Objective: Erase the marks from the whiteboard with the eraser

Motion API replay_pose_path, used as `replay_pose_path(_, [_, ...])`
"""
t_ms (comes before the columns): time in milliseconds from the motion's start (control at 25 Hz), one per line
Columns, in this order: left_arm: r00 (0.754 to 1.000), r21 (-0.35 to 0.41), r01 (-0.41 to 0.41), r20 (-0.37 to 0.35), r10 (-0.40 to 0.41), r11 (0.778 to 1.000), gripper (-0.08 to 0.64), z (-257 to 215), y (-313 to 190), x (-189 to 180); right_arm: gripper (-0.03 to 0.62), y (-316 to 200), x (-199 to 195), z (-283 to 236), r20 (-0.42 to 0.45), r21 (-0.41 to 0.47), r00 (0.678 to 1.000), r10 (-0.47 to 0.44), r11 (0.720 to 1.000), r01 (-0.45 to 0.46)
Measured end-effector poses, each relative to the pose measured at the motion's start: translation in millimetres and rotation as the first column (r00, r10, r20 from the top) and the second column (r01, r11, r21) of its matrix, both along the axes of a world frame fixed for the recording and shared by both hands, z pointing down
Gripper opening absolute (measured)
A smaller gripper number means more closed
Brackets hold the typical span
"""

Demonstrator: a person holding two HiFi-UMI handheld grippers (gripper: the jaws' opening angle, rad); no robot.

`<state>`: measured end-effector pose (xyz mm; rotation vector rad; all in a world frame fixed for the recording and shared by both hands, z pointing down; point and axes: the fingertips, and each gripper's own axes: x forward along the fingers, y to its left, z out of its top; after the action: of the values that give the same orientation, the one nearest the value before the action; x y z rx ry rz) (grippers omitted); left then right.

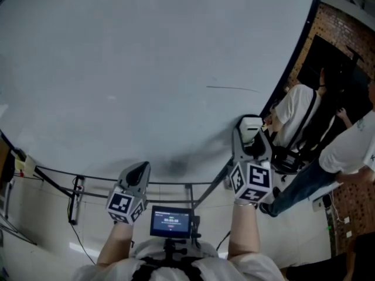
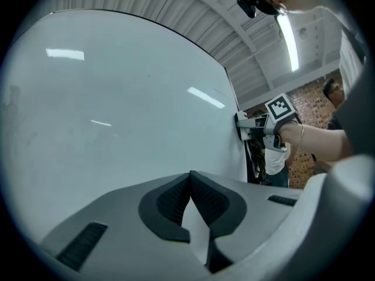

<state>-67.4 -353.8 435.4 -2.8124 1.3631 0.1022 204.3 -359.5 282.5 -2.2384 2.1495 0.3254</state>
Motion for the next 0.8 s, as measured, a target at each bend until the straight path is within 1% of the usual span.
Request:
replay_pose_path(120, [1.000,0.000,-0.011,0.006,0.011,1.000,0.006,-1,2,7,0.259,1,1,0,0.003,-0.001,1.000,-0.019,1.000,0.019])
replay_pose_path(200, [1.000,0.002,-0.015,0.008,0.014,1.000,0.006,-1,5,10,0.259,7,-5,0,0.014,0.013,0.998,-0.067,0.998,0.067])
replay_pose_path(280, [1.000,0.006,-0.023,0.011,0.023,1.000,0.006,-2,7,13,0.261,16,-13,3,0.029,0.037,0.991,-0.133,0.991,0.132])
replay_pose_path(320, [1.000,0.010,-0.027,0.012,0.027,1.000,0.006,-3,8,14,0.261,21,-16,6,0.028,0.044,0.987,-0.157,0.987,0.155])
replay_pose_path(400, [0.999,0.017,-0.035,0.013,0.035,0.999,0.006,-6,10,17,0.261,30,-23,17,0.003,0.036,0.985,-0.173,0.984,0.173])
replay_pose_path(480, [0.999,0.021,-0.033,0.012,0.033,0.999,0.006,-6,11,18,0.261,38,-28,34,-0.023,0.006,0.984,-0.175,0.985,0.175])
replay_pose_path(560, [0.999,0.021,-0.034,0.011,0.034,0.999,0.006,-7,12,18,0.261,43,-29,57,-0.021,-0.037,0.984,-0.178,0.984,0.177])
replay_pose_path(800, [0.999,0.015,-0.030,0.013,0.030,0.999,0.006,-2,17,14,0.261,54,-34,121,0.065,-0.169,0.980,-0.187,0.966,0.196])
